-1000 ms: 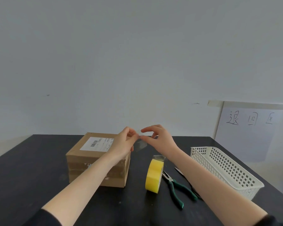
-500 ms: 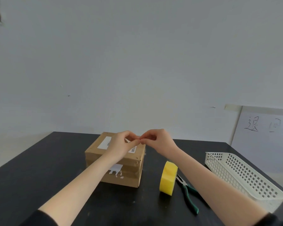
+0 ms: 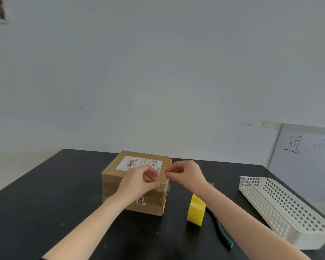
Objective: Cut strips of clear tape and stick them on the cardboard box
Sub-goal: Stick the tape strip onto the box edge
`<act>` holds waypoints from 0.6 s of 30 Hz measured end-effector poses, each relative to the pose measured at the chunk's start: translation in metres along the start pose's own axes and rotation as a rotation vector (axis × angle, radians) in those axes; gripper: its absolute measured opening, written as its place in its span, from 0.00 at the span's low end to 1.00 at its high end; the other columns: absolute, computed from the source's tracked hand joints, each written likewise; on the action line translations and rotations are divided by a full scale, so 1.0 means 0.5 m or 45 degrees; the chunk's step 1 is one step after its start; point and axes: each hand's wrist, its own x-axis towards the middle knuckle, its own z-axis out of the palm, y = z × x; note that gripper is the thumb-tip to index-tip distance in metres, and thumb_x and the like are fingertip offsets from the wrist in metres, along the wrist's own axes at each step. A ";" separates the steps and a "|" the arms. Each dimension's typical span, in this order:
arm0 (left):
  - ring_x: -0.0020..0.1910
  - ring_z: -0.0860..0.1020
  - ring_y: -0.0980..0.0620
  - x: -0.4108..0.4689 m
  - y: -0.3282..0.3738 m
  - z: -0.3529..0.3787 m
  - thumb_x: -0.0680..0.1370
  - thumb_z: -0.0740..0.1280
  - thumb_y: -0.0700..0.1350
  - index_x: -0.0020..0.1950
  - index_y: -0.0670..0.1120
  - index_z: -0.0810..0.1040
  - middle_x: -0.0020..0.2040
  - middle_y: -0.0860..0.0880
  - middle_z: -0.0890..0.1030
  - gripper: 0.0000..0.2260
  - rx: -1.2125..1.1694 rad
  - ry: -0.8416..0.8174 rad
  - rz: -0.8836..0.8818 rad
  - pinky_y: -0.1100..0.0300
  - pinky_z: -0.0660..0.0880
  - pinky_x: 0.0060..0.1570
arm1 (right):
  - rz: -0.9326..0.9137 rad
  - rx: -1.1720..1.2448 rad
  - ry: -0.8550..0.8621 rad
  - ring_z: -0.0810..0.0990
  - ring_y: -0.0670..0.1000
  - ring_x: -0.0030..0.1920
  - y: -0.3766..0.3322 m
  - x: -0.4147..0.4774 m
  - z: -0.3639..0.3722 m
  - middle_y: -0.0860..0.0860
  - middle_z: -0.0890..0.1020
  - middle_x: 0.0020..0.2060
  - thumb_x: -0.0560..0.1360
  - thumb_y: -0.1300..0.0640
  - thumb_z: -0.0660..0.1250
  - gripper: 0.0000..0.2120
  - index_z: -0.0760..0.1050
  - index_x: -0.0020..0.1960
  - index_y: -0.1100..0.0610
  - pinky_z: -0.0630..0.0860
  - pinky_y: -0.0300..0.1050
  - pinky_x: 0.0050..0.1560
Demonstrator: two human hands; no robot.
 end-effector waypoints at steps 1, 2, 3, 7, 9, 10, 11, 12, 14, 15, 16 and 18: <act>0.40 0.77 0.68 0.000 -0.002 0.002 0.69 0.76 0.53 0.46 0.59 0.78 0.39 0.60 0.82 0.10 0.017 0.009 0.010 0.67 0.74 0.40 | 0.004 0.002 0.000 0.80 0.40 0.36 0.002 -0.002 0.002 0.42 0.83 0.34 0.71 0.57 0.74 0.03 0.84 0.44 0.51 0.72 0.30 0.36; 0.40 0.77 0.67 -0.001 -0.003 0.004 0.69 0.76 0.53 0.46 0.59 0.77 0.39 0.60 0.82 0.10 0.035 0.017 0.020 0.67 0.74 0.40 | 0.006 0.004 -0.001 0.81 0.40 0.36 0.003 -0.003 0.004 0.42 0.83 0.34 0.71 0.57 0.74 0.03 0.84 0.44 0.51 0.73 0.30 0.36; 0.39 0.77 0.66 -0.002 -0.002 0.005 0.69 0.76 0.54 0.47 0.59 0.77 0.39 0.61 0.81 0.10 0.053 0.022 0.031 0.67 0.74 0.39 | 0.006 0.006 -0.003 0.81 0.41 0.36 0.004 -0.005 0.005 0.42 0.83 0.34 0.71 0.57 0.74 0.03 0.84 0.43 0.51 0.73 0.30 0.37; 0.41 0.77 0.63 -0.006 -0.003 0.013 0.70 0.74 0.55 0.51 0.59 0.76 0.41 0.62 0.79 0.12 0.138 0.039 0.074 0.67 0.74 0.40 | 0.008 -0.003 -0.005 0.81 0.41 0.36 0.008 -0.007 0.009 0.43 0.83 0.34 0.71 0.57 0.74 0.04 0.82 0.42 0.49 0.75 0.33 0.38; 0.42 0.77 0.62 -0.007 -0.004 0.018 0.70 0.74 0.56 0.51 0.60 0.74 0.42 0.62 0.78 0.13 0.170 0.063 0.093 0.67 0.75 0.42 | 0.009 -0.012 0.000 0.81 0.42 0.37 0.010 -0.006 0.012 0.44 0.83 0.35 0.71 0.57 0.74 0.03 0.83 0.42 0.50 0.76 0.34 0.39; 0.43 0.77 0.62 -0.009 -0.005 0.020 0.70 0.74 0.56 0.52 0.60 0.74 0.42 0.62 0.78 0.14 0.179 0.077 0.098 0.68 0.75 0.42 | 0.006 -0.016 0.001 0.81 0.43 0.37 0.010 -0.006 0.013 0.44 0.84 0.36 0.71 0.57 0.73 0.03 0.82 0.42 0.49 0.77 0.34 0.39; 0.43 0.77 0.62 -0.009 -0.005 0.022 0.70 0.74 0.56 0.53 0.60 0.74 0.43 0.62 0.77 0.14 0.187 0.088 0.099 0.70 0.74 0.42 | 0.003 -0.020 0.002 0.82 0.43 0.38 0.011 -0.006 0.015 0.45 0.84 0.36 0.71 0.57 0.73 0.03 0.82 0.42 0.49 0.77 0.34 0.39; 0.43 0.77 0.62 -0.010 -0.005 0.024 0.70 0.74 0.57 0.53 0.60 0.74 0.43 0.62 0.77 0.15 0.193 0.099 0.098 0.71 0.73 0.41 | 0.003 -0.023 0.003 0.82 0.43 0.38 0.012 -0.006 0.016 0.45 0.84 0.37 0.71 0.57 0.73 0.03 0.82 0.42 0.49 0.77 0.34 0.39; 0.43 0.76 0.62 -0.012 -0.004 0.026 0.70 0.74 0.58 0.55 0.59 0.74 0.44 0.62 0.77 0.16 0.206 0.117 0.099 0.72 0.71 0.41 | 0.011 -0.024 0.003 0.82 0.44 0.39 0.014 -0.007 0.018 0.46 0.84 0.38 0.72 0.57 0.73 0.03 0.82 0.42 0.49 0.77 0.34 0.39; 0.42 0.76 0.62 -0.013 -0.003 0.027 0.70 0.74 0.58 0.55 0.59 0.74 0.43 0.62 0.77 0.17 0.208 0.124 0.100 0.72 0.70 0.40 | 0.016 -0.025 0.003 0.82 0.44 0.39 0.015 -0.007 0.020 0.46 0.84 0.38 0.72 0.57 0.73 0.03 0.82 0.43 0.49 0.78 0.34 0.39; 0.42 0.76 0.62 -0.014 -0.002 0.028 0.69 0.74 0.59 0.56 0.59 0.74 0.43 0.62 0.77 0.18 0.212 0.131 0.103 0.73 0.69 0.40 | 0.018 -0.027 0.004 0.82 0.44 0.40 0.016 -0.007 0.020 0.46 0.84 0.39 0.72 0.56 0.73 0.03 0.82 0.43 0.48 0.78 0.34 0.40; 0.41 0.75 0.62 -0.015 -0.001 0.030 0.69 0.73 0.60 0.57 0.60 0.73 0.43 0.62 0.77 0.19 0.226 0.146 0.110 0.74 0.68 0.38 | 0.021 -0.026 0.007 0.82 0.44 0.40 0.017 -0.007 0.022 0.46 0.84 0.39 0.72 0.56 0.73 0.03 0.82 0.43 0.48 0.78 0.34 0.40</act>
